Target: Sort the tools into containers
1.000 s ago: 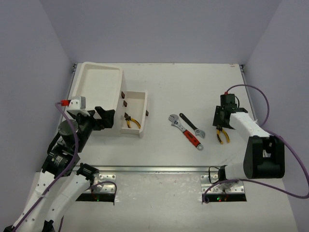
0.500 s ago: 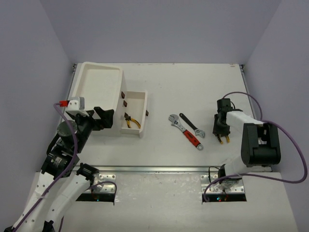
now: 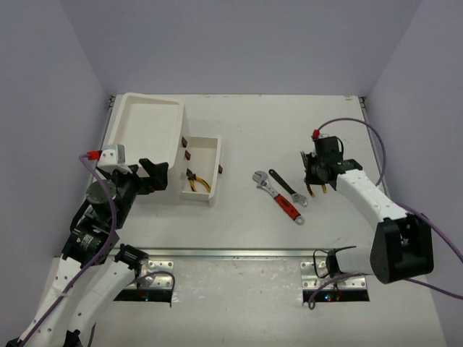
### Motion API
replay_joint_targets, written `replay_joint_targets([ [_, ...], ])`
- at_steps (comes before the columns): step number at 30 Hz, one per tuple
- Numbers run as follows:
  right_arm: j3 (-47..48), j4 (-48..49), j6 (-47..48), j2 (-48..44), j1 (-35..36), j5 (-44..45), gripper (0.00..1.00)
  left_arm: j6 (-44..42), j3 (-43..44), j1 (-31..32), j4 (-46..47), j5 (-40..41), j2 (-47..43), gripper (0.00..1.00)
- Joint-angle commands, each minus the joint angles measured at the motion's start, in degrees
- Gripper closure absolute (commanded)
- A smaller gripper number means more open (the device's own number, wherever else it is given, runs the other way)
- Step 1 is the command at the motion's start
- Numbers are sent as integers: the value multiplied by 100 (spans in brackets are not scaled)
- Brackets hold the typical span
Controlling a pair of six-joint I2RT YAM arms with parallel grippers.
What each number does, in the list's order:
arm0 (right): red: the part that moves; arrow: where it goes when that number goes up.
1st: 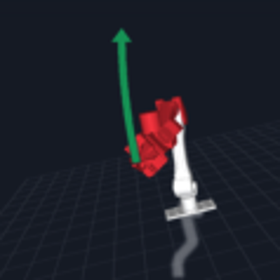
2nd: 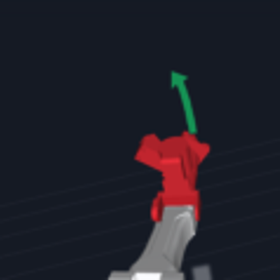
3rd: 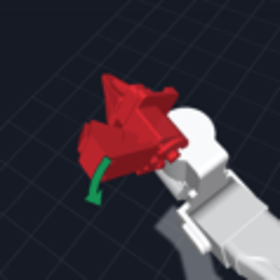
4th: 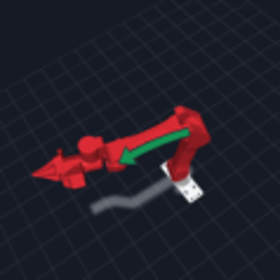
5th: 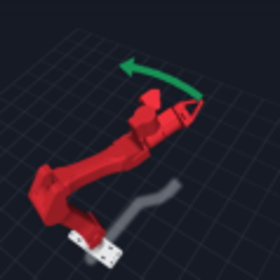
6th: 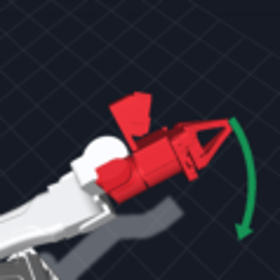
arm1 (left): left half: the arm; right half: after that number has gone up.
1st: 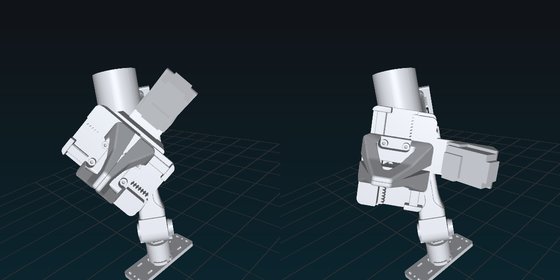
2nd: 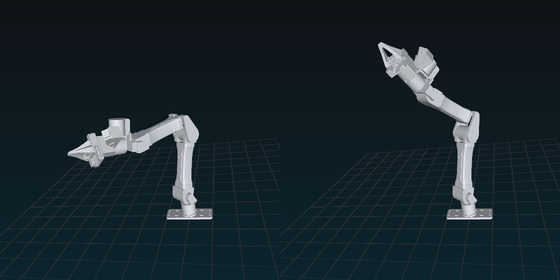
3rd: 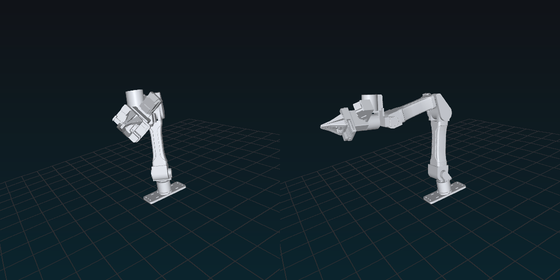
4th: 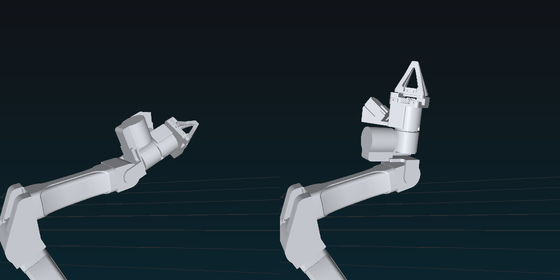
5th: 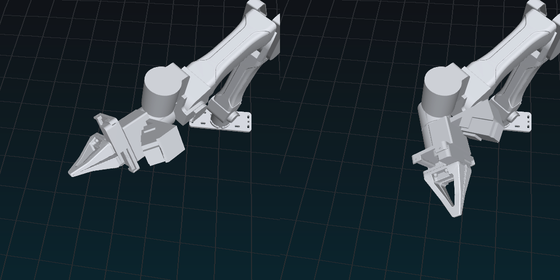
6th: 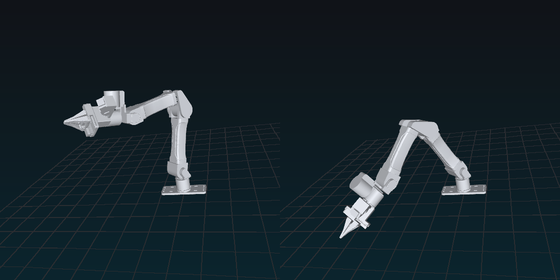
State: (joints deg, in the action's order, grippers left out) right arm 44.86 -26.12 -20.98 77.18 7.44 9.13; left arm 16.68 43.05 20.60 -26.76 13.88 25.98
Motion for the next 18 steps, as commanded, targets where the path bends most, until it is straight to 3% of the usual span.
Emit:
replay_joint_targets([
  [1,714,1508,-806,-196,967,-2285,100,28,46,-53,163,255,24,0],
  [4,999,3067,-1634,499,1726,-3733,100,137,57,-92,150,461,16,0],
  [9,1728,5438,-3119,1852,2637,-4280,100,472,139,-95,7,639,187,0],
  [13,2456,6283,-3796,2926,3010,-4065,100,534,193,-98,-101,821,354,0],
  [18,2977,6365,-4366,3715,3154,-3649,100,454,187,-100,-93,794,279,0],
])
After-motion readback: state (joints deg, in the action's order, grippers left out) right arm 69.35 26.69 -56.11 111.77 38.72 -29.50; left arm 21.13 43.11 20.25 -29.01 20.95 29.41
